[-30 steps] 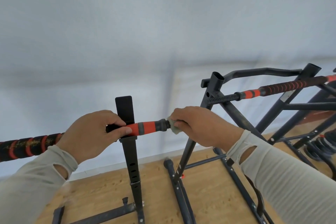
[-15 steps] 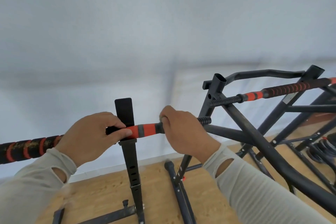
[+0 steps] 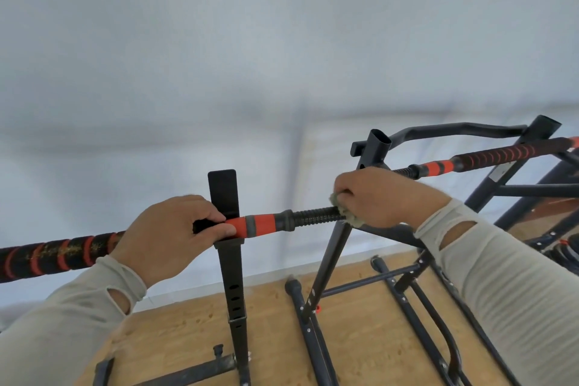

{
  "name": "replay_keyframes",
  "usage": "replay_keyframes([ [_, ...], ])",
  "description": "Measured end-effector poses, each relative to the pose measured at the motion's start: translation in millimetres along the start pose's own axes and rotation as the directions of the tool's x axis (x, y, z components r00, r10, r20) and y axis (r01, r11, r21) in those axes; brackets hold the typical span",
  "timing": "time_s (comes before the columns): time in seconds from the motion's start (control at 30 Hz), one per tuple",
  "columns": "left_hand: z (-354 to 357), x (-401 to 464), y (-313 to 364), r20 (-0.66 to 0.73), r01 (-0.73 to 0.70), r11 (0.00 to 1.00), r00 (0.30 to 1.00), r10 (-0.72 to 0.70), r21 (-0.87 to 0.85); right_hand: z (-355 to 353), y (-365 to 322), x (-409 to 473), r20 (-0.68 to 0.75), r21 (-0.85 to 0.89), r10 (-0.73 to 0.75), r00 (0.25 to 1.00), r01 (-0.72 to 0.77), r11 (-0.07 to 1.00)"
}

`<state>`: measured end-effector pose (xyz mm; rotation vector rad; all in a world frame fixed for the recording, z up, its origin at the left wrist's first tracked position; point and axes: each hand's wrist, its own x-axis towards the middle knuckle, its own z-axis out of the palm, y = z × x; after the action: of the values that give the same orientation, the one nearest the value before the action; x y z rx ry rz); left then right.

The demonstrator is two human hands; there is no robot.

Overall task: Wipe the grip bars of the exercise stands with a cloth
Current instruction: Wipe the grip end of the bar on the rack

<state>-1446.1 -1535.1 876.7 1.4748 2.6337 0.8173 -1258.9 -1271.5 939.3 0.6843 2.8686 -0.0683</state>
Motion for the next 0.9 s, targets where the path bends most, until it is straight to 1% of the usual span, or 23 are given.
replay_keyframes([
  [0.1, 0, 2, 1, 0.012, 0.007, 1.000, 1.000, -0.007, -0.011, 12, -47, -3, -0.068, -0.051, -0.142, 0.988, 0.138, 0.989],
  [0.13, 0, 2, 1, 0.016, 0.010, 1.000, 1.000, -0.010, -0.015, 20, -60, -1, -0.117, -0.010, -0.167, 0.979, 0.167, 0.986],
  [0.2, 0, 2, 0, 0.029, 0.013, 1.000, 1.000, -0.013, -0.008, 32, -70, 3, -0.197, 0.114, -0.154, 0.968, 0.179, 0.977],
  [0.23, -1, 3, 1, 0.037, 0.011, 1.000, 0.999, -0.011, -0.001, 33, -67, 2, -0.204, 0.180, -0.134, 0.970, 0.171, 0.969],
  [0.3, -1, 3, 1, 0.046, 0.012, 1.000, 0.999, -0.012, 0.000, 31, -46, -7, -0.171, 0.278, -0.105, 0.980, 0.150, 0.949],
  [0.33, -1, 3, 2, 0.046, 0.017, 1.000, 0.999, -0.017, -0.006, 28, -31, -11, -0.155, 0.274, -0.097, 0.983, 0.137, 0.952],
  [0.37, -1, 3, 2, 0.045, 0.021, 1.000, 0.999, -0.020, -0.009, 25, -16, -15, -0.142, 0.231, -0.074, 0.987, 0.106, 0.967],
  [0.43, 0, 3, 3, 0.040, 0.023, 1.000, 0.999, -0.023, -0.001, 18, 12, -17, -0.129, 0.144, 0.019, 0.991, 0.000, 0.990],
  [0.5, 0, 3, 3, 0.037, 0.031, 0.999, 0.999, -0.032, 0.006, 17, 25, -14, -0.118, 0.121, 0.094, 0.989, -0.079, 0.989],
  [0.53, 0, 4, 2, 0.038, 0.037, 0.999, 0.999, -0.037, 0.002, 20, 25, -12, -0.118, 0.105, 0.101, 0.988, -0.089, 0.991],
  [0.57, 0, 4, 2, 0.040, 0.044, 0.999, 0.998, -0.043, -0.006, 24, 20, -10, -0.133, 0.062, 0.087, 0.987, -0.079, 0.995],
  [0.63, 0, 4, 1, 0.044, 0.053, 0.998, 0.998, -0.052, -0.023, 32, -1, -8, -0.213, -0.010, 0.024, 0.977, -0.027, 1.000],
  [0.73, 0, 4, 1, 0.052, 0.056, 0.998, 0.997, -0.055, -0.034, 47, -54, -1, -0.351, 0.026, -0.079, 0.933, 0.094, 0.995],
  [0.8, -1, 4, 2, 0.053, 0.050, 0.998, 0.997, -0.048, -0.035, 59, -82, 1, -0.453, 0.099, -0.075, 0.889, 0.133, 0.986],
  [0.87, -3, 4, 3, 0.060, 0.046, 0.998, 0.997, -0.043, -0.037, 72, -79, 0, -0.530, 0.106, -0.112, 0.841, 0.197, 0.975],
  [0.9, -3, 4, 3, 0.065, 0.047, 0.998, 0.997, -0.045, -0.038, 78, -65, -3, -0.531, 0.074, -0.163, 0.831, 0.237, 0.969],
])
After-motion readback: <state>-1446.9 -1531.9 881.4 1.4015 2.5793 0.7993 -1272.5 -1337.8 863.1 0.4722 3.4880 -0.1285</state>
